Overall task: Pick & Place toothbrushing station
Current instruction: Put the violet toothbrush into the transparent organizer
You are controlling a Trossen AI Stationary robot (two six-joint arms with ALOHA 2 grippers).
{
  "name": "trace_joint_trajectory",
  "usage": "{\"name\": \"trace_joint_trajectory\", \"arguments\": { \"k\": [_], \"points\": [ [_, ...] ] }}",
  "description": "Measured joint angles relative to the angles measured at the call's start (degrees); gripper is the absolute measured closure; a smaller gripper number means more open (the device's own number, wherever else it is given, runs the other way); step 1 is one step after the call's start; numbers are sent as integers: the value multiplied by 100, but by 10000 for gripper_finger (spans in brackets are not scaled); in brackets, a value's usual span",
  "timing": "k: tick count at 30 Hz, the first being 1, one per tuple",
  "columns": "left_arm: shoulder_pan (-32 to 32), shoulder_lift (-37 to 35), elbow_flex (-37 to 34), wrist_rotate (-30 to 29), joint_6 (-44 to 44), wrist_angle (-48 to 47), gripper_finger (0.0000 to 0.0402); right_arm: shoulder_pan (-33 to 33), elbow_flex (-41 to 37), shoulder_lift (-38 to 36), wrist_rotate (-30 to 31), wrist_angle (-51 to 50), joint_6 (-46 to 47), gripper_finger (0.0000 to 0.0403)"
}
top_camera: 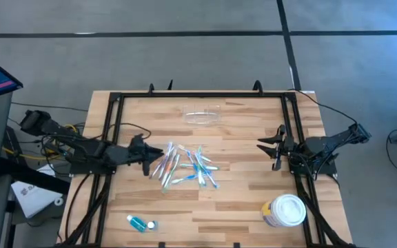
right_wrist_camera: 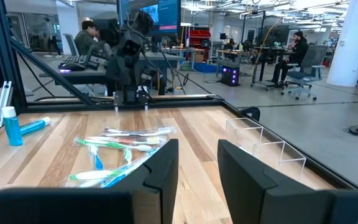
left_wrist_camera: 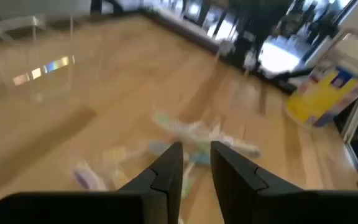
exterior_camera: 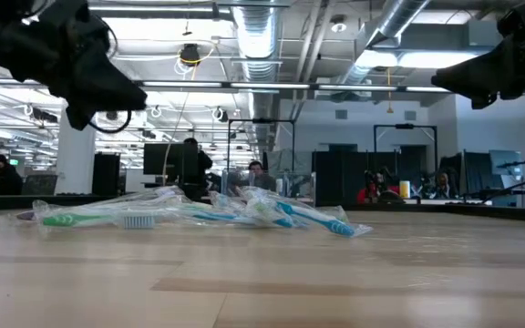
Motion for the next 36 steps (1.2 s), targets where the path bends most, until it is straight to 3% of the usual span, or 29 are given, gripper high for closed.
{"name": "trace_joint_trajectory", "arguments": {
  "k": [6, 14, 27, 36],
  "points": [
    [251, 670, 171, 840, -674, -88, 325, -2, 0, 1, 2, 0, 1, 300],
    [609, 971, 171, 2112, -1754, -586, 325, 0, 0, 1, 0, 2, 1, 300],
    [715, 970, 173, 2812, -2623, -998, 328, 0, 0, 1, 1, 4, 1, 300],
    [715, 1157, 518, 3139, -2628, -1106, 348, 0, 0, -1, 1, 282, 2, 300]
  ]
}}
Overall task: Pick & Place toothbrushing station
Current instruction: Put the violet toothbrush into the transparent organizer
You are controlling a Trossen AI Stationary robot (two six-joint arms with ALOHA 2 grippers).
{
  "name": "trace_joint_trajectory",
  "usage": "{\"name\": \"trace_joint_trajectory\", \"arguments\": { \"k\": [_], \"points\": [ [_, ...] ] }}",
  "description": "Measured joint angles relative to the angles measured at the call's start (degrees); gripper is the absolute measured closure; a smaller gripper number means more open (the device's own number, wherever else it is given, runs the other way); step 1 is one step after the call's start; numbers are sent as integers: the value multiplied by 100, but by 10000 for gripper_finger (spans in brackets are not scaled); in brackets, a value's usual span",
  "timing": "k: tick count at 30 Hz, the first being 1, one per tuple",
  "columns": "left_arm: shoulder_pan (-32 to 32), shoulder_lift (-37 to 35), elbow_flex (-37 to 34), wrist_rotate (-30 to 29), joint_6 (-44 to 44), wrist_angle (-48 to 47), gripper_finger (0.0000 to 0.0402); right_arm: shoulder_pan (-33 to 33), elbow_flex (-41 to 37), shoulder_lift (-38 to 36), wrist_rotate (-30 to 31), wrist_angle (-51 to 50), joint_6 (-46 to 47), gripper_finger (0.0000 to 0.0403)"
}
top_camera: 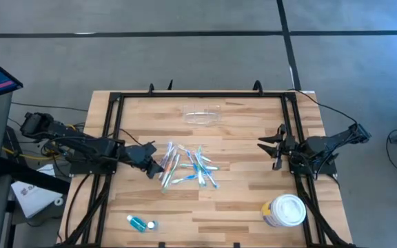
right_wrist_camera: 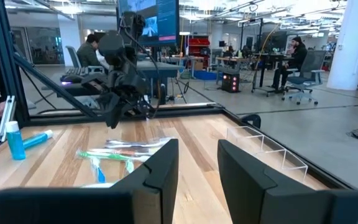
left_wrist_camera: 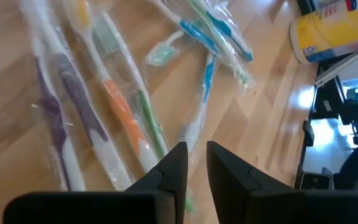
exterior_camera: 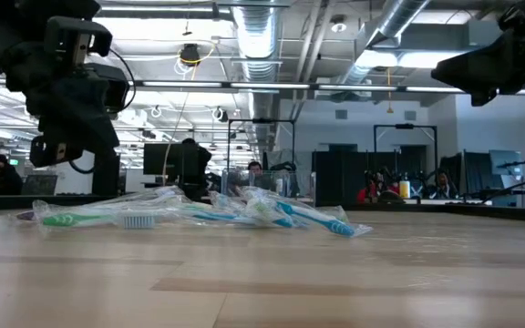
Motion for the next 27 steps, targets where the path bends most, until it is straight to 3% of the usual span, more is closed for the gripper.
{"name": "trace_joint_trajectory", "arguments": {
  "k": [9, 12, 17, 27],
  "points": [
    [-14, 1296, 977, 589, -6, -143, 348, -2, 0, 0, 1, -2, -1, 300],
    [23, 1623, 1321, 751, -8, -665, 348, -2, 0, 0, -1, -3, -1, 300],
    [151, 1811, 1652, 768, -105, -1511, 348, -1, 0, 0, -1, -29, -1, 300],
    [465, 1797, 1662, 792, -156, -1742, 348, 0, 0, 0, -1, -26, -1, 300]
  ]
}}
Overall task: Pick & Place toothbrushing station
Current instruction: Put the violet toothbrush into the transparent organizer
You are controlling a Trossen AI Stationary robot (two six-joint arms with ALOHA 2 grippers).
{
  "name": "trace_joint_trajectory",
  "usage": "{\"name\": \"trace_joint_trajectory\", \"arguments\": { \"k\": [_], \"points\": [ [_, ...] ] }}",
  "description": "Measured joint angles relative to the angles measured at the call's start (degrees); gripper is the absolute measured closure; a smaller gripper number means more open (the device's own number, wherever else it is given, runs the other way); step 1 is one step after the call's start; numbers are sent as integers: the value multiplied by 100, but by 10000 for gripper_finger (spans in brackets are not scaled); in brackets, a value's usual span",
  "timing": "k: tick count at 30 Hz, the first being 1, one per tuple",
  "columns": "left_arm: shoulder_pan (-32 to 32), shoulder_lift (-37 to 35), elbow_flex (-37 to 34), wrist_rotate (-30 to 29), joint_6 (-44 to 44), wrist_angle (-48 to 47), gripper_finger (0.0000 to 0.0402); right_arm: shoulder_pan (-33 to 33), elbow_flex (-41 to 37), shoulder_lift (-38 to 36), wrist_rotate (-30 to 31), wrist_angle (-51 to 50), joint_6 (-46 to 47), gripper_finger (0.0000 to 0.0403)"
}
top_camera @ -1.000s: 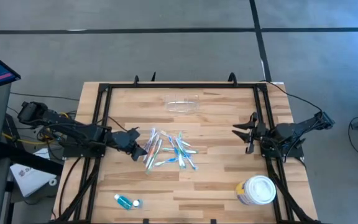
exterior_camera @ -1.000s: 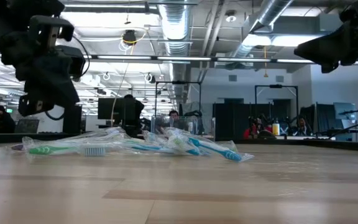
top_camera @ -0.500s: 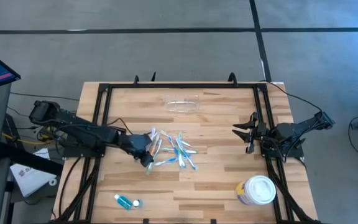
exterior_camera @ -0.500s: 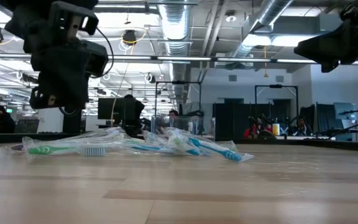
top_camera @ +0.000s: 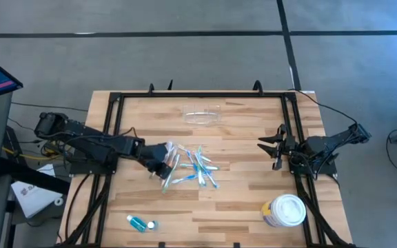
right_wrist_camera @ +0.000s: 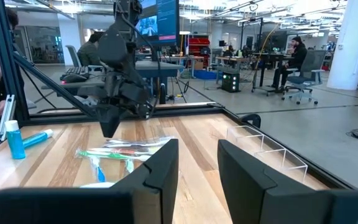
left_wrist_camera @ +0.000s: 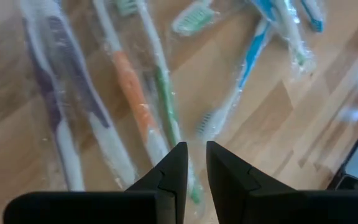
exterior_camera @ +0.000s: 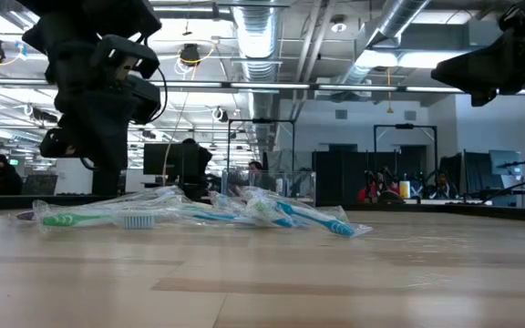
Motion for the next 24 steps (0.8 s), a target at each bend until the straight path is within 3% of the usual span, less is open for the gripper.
{"name": "trace_joint_trajectory", "arguments": {
  "k": [7, 18, 24],
  "points": [
    [81, -23, 0, 2, -23, -357, 345, 0, 0, 1, 0, 0, 0, 300],
    [79, -23, 0, -208, -47, -370, 292, 0, 0, 1, 0, 0, 0, 300],
    [57, 124, -11, -288, -47, -441, 286, 0, 0, 0, 0, 0, 103, 300]
  ]
}}
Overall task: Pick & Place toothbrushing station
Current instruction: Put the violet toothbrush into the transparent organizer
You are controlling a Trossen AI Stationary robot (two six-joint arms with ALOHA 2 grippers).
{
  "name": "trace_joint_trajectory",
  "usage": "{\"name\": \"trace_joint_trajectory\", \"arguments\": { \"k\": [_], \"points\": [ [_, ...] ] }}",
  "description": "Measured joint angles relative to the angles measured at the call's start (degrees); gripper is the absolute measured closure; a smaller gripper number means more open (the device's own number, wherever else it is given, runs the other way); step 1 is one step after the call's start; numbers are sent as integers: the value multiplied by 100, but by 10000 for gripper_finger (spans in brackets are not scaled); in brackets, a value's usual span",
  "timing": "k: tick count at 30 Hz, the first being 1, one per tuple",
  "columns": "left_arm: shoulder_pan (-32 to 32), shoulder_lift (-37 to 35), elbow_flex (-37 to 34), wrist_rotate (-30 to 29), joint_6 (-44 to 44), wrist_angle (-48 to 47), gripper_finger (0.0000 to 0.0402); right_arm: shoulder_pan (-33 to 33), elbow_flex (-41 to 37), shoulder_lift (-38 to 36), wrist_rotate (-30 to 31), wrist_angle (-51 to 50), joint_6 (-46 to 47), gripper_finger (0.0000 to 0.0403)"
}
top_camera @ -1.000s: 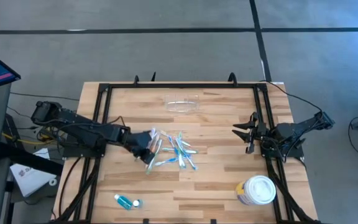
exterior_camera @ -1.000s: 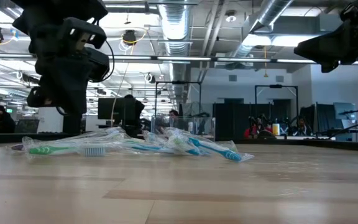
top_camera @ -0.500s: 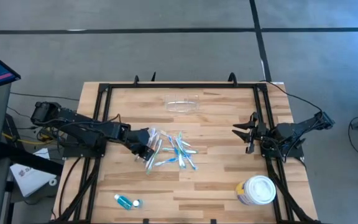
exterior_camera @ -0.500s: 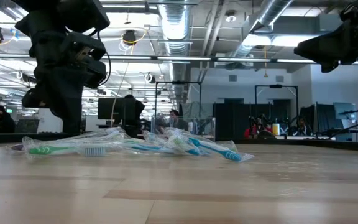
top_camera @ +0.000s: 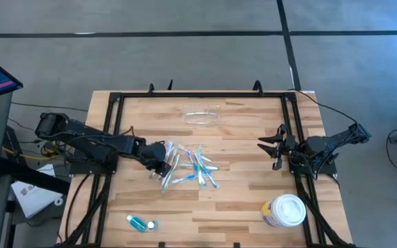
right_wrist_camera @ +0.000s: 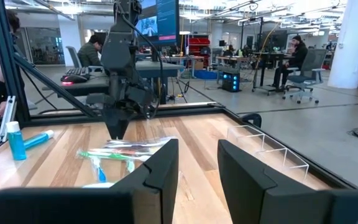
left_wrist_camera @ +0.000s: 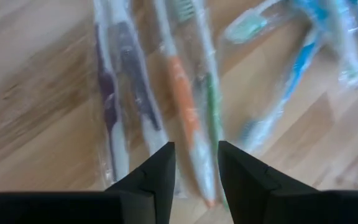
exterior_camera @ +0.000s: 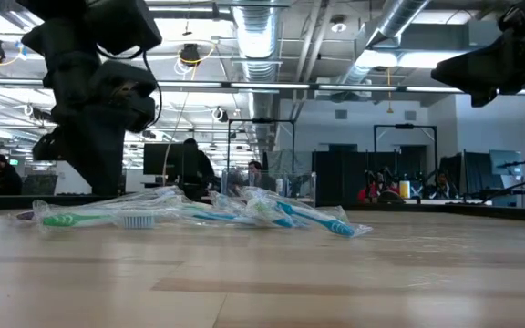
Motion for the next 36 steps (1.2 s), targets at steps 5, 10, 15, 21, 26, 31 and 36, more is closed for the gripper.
{"name": "trace_joint_trajectory", "arguments": {
  "k": [5, 10, 15, 21, 26, 31, 36],
  "points": [
    [6, 370, -2, 146, -76, 20, 286, 0, 0, 0, 0, 0, 47, 300],
    [7, 591, -2, 157, -74, 63, 286, 0, 0, 0, 0, 2, 48, 300],
    [7, 628, -2, 152, -73, 77, 286, 2, 0, 2, 0, 1, 48, 300],
    [7, 628, -2, 139, -101, 83, 299, 0, 0, 0, 0, 2, 48, 300],
    [7, 628, -2, 139, -192, 114, 340, 0, 0, 2, 0, 2, 48, 300],
    [7, 621, 1, 141, -205, 144, 390, 0, 0, 0, 0, 0, 48, 300],
    [7, 620, 4, 64, -203, 116, 400, 0, 0, 0, 0, 0, 48, 300]
  ]
}}
